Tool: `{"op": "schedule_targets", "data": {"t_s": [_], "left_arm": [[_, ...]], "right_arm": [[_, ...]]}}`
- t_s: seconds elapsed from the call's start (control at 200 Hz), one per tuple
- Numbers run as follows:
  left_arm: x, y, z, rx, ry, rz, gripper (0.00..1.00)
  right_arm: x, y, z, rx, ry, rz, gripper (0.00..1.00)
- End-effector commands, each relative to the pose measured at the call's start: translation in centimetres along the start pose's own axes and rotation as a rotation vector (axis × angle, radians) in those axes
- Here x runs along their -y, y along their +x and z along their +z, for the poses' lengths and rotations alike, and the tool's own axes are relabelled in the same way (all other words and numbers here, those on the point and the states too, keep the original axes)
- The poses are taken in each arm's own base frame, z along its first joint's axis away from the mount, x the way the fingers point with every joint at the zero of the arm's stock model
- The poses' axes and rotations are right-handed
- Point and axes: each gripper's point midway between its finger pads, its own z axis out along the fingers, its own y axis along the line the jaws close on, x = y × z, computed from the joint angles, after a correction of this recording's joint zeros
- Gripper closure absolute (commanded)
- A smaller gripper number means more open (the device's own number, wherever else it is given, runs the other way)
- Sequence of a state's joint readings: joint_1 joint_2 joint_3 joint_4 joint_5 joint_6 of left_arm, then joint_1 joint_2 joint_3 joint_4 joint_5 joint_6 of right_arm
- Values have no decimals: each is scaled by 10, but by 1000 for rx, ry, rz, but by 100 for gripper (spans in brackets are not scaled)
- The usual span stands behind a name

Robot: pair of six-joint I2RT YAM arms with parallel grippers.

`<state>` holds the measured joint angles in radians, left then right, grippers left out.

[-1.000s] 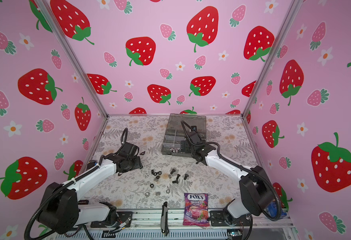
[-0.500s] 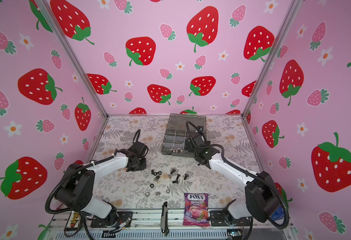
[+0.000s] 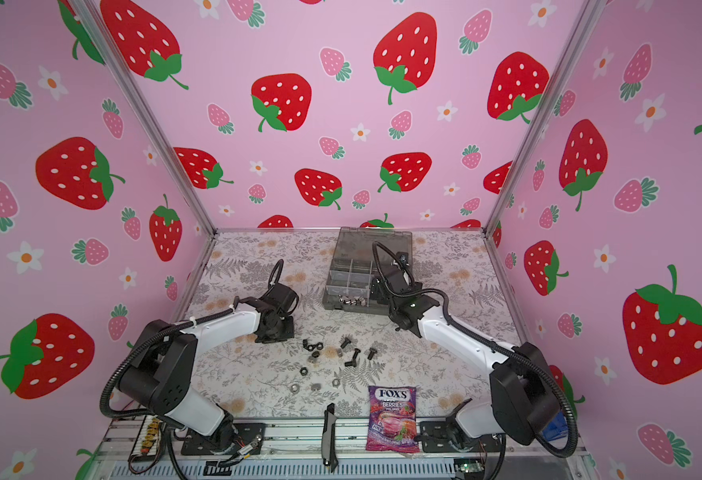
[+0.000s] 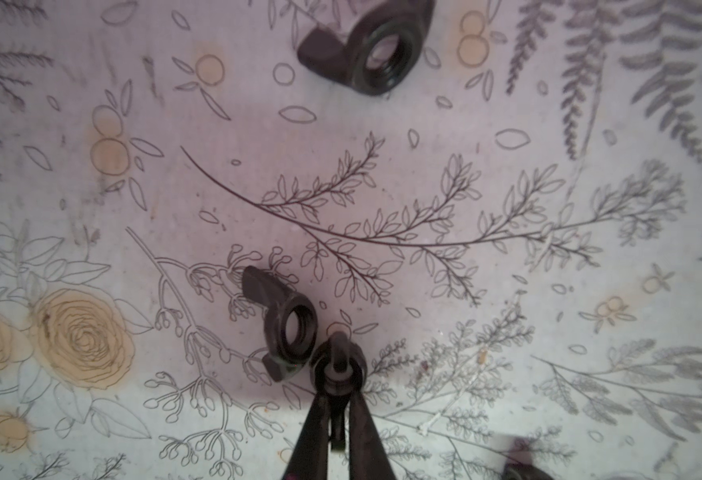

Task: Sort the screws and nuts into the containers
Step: 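Lower the left gripper onto a black wing nut while the right holds still, then carry the black wing nut with the left gripper into the silver-nut compartment and release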

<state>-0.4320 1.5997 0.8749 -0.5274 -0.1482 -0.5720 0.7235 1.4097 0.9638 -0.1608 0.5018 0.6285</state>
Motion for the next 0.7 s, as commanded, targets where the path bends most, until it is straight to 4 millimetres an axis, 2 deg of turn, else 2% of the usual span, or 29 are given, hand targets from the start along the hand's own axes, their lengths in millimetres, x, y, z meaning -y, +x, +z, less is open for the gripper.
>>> {"op": "schedule_targets", "data": {"t_s": [0.0, 0.06, 0.075, 0.125, 0.3, 0.455, 0.59, 0.695], "left_arm": [[2, -8, -1, 10, -6, -2, 91], [2, -8, -2, 10, -6, -1, 93], [2, -8, -2, 10, -6, -1, 98], [2, -8, -2, 11, -7, 0, 100], [5, -17, -12, 46, 6, -4, 100], [19, -41, -37, 129, 66, -18, 100], [41, -70, -65, 215, 123, 1, 100], [59, -91, -78, 259, 149, 31, 100]], "right_arm": [[6, -4, 2, 6, 33, 19, 0], [6, -4, 2, 7, 36, 21, 0], [6, -4, 2, 7, 38, 21, 0], [7, -4, 2, 6, 40, 22, 0], [9, -3, 1, 9, 43, 33, 0], [13, -1, -2, 15, 51, 49, 0], [18, -2, -6, 26, 59, 67, 0], [21, -2, -9, 33, 62, 81, 0]]}}
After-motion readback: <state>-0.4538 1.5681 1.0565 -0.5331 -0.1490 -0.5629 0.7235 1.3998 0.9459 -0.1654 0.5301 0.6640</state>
